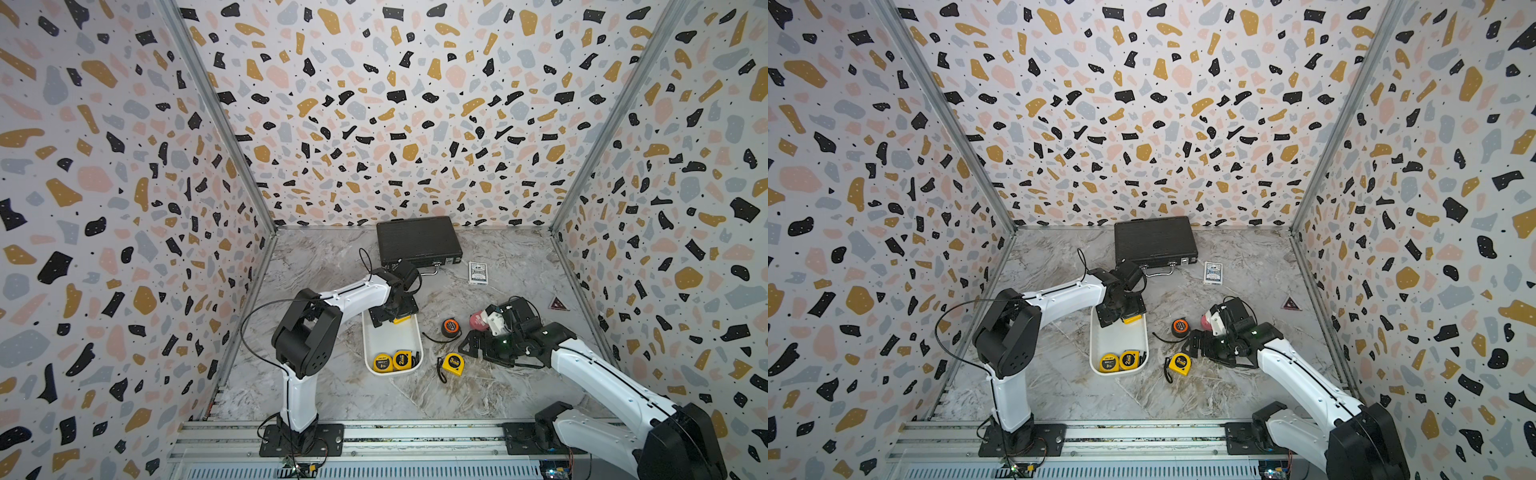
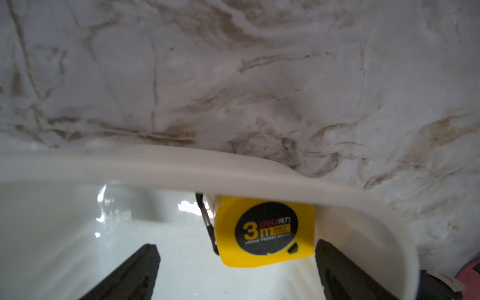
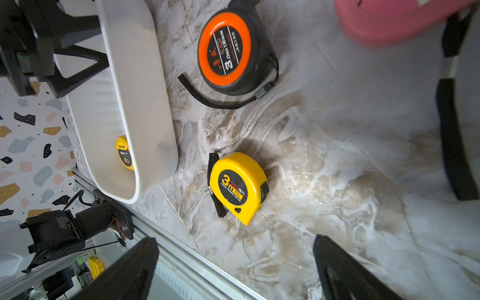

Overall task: Take the tape measure out of the storage box
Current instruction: Pick up the tape measure from the storage box.

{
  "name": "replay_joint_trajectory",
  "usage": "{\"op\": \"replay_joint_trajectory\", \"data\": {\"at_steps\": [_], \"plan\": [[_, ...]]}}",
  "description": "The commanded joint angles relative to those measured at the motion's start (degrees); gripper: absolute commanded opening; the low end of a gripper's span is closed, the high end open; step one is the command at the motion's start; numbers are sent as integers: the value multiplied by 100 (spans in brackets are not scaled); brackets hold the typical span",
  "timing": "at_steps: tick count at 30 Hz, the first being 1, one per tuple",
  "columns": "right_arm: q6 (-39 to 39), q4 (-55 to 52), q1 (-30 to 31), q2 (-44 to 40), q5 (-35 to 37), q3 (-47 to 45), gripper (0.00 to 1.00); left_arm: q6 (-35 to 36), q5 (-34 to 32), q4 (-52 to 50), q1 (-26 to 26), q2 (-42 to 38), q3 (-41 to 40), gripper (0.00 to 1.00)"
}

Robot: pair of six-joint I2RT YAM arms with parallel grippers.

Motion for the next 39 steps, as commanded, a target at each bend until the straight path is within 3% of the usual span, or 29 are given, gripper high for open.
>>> {"op": "replay_joint_trajectory", "data": {"at_steps": [1,14,24,34,39], "plan": [[-99,-54,-27,28,-47,285,99,31,-99,172,8,99,188,98],[-153,92,-27,203,-133,346,99,-123,-95,627,17,108,-8,97],[-172,145,-27,300,-230,403,99,-175,-6,434,43,473,165,93],[-71,225,-31,271,-239,357,99,-132,-19,297,42,320,65,77],[-44,261,-27,289,-257,384,99,-83,37,179,38,479,134,58]]}}
